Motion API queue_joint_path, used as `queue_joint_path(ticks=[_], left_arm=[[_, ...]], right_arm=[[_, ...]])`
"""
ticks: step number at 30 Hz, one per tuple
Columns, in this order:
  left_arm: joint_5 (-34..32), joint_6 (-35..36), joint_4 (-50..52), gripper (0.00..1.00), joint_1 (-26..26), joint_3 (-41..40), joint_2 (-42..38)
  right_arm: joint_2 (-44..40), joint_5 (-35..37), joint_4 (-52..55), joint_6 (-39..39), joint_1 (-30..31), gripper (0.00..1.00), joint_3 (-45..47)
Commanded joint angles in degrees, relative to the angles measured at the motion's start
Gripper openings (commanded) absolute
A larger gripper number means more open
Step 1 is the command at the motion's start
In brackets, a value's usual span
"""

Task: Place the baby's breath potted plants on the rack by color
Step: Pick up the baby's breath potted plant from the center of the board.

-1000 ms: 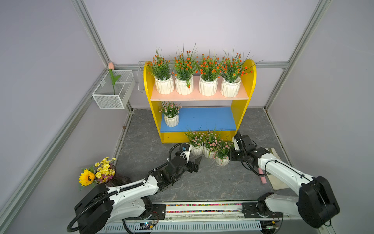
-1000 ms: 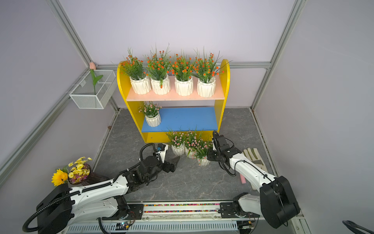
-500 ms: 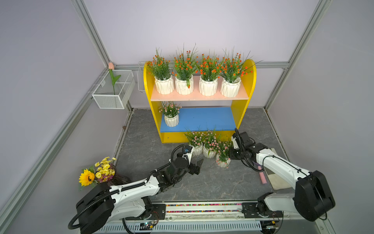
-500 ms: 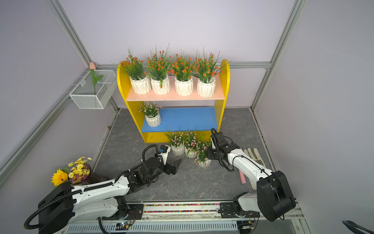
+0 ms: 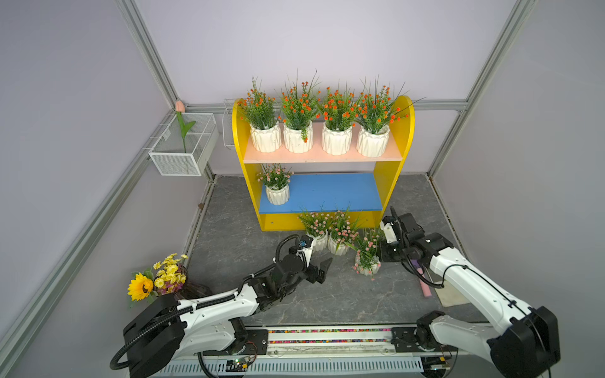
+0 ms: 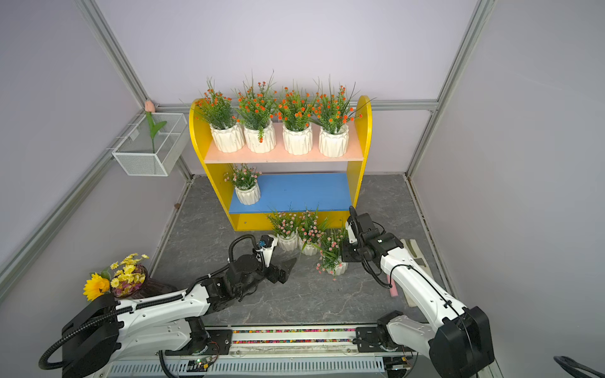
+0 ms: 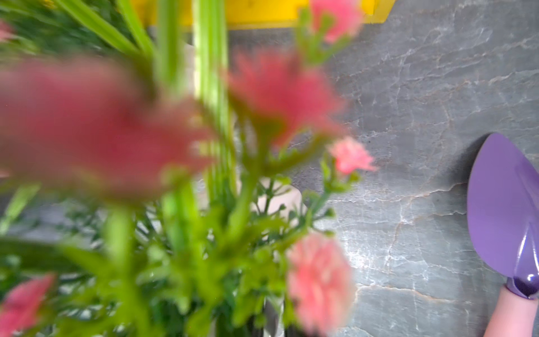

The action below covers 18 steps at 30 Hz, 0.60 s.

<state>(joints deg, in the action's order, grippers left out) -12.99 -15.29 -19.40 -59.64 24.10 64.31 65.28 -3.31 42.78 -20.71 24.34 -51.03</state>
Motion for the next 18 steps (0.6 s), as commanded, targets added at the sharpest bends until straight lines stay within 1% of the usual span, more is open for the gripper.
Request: queue_joint_path(ticks=[1, 5, 8, 13, 15, 18], left_arm=[[1.5, 0.7, -2.1, 1.0, -1.1, -1.0, -0.9], [0.5, 2.2, -2.0, 1.0, -3.0, -0.8, -1.1], [-0.8, 4.3, -3.3, 1.0, -6.0, -0.4, -0.2], [-3.1, 6.8, -5.4, 1.0, -10.2, 2.0, 3.8], [-3.1, 7.5, -6.2, 1.0, -11.3, 3.4, 5.8], [-3.2, 8.7, -7.2, 1.0, -13.0, 5.8, 8.8]], right_arm=[[-2.7, -3.7, 1.7, 0.9, -0.4, 0.12, -3.3], [-4.3, -5.1, 4.7, 1.7, -0.4, 0.12, -6.4], [-4.6, -7.4, 5.9, 2.1, -0.4, 0.11, -8.3], [-5.2, -10.5, 6.1, 2.0, -0.2, 0.11, -9.6], [-5.4, -12.3, 5.5, 1.7, 0.2, 0.11, -9.7], [-5.5, -13.0, 4.8, 1.0, 1.3, 0.11, -9.4]])
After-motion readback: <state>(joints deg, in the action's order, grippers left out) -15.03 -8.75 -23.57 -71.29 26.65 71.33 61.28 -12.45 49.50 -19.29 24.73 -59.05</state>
